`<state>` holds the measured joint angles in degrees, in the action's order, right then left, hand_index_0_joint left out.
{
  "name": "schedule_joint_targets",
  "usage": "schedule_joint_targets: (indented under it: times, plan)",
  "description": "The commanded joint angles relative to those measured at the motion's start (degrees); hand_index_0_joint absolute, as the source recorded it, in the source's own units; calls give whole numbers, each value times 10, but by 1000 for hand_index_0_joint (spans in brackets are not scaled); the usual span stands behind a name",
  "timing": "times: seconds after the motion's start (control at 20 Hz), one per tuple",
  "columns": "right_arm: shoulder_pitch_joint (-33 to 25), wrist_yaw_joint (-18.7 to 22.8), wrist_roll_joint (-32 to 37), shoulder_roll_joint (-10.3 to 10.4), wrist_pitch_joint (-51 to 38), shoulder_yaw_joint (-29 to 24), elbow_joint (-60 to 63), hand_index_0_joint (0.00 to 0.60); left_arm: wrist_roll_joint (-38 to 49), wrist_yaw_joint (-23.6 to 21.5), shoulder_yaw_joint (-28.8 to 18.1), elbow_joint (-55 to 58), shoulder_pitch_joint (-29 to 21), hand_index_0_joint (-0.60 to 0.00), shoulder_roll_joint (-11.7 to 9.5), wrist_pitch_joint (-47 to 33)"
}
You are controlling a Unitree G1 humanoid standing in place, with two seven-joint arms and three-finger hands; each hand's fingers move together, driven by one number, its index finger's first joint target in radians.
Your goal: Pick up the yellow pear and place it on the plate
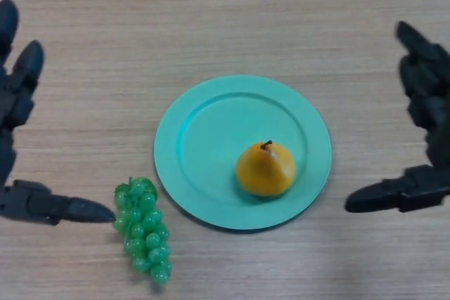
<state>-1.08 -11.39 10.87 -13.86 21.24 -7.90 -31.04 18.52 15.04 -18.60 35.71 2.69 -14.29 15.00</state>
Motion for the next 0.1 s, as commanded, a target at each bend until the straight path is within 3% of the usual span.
schedule_joint_targets:
  times: [0.05,0.1]
  plan:
    - [2,10,30,-20,-71,-44,-48,0,-8,-22,-11,32,-24,0,-30,-47]
    - [7,13,32,-19,-65,-49,-57,0,-5,-26,-7,32,-30,0,-31,-42]
